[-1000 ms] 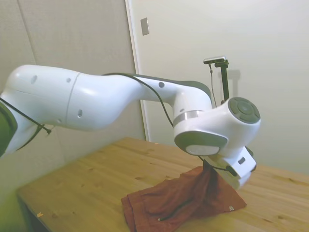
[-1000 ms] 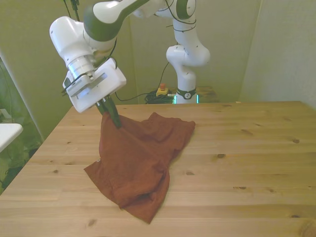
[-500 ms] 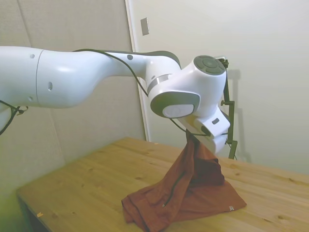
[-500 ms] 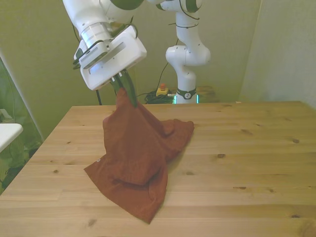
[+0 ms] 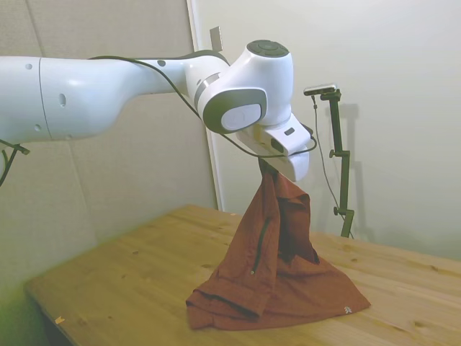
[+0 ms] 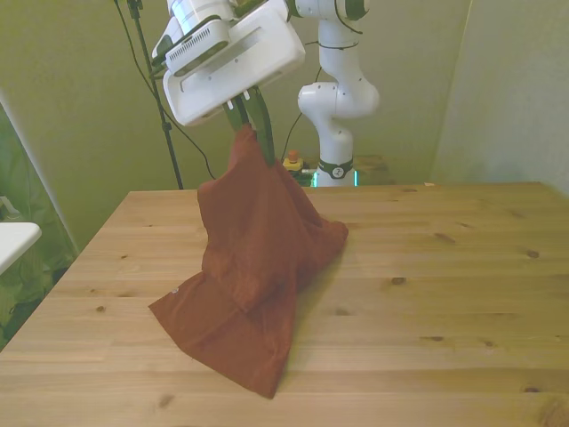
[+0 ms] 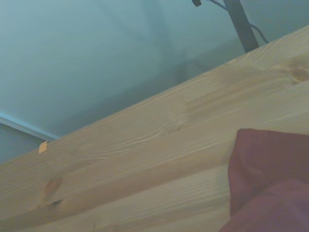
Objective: Unfold the shorts
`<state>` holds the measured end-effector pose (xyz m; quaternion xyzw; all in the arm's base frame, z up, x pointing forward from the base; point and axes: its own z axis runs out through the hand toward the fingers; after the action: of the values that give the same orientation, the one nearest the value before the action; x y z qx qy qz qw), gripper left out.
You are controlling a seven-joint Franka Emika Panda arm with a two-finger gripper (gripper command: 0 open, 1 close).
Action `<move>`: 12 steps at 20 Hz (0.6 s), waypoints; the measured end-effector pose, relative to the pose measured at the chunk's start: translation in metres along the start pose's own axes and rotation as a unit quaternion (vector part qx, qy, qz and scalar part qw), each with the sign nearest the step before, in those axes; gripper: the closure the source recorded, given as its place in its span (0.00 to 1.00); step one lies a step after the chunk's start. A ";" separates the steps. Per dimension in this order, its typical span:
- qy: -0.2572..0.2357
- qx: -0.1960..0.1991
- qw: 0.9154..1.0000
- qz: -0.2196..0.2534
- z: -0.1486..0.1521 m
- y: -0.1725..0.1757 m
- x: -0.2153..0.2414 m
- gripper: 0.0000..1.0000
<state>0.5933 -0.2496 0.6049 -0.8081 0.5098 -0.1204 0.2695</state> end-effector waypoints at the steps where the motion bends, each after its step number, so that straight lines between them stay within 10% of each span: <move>1: 0.002 -0.003 1.000 -0.001 0.002 -0.004 -0.002 1.00; 12: 0.021 -0.068 0.997 0.020 0.096 -0.063 -0.031 1.00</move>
<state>0.6723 -0.1706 0.5639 -0.8114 0.5384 -0.0971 0.2059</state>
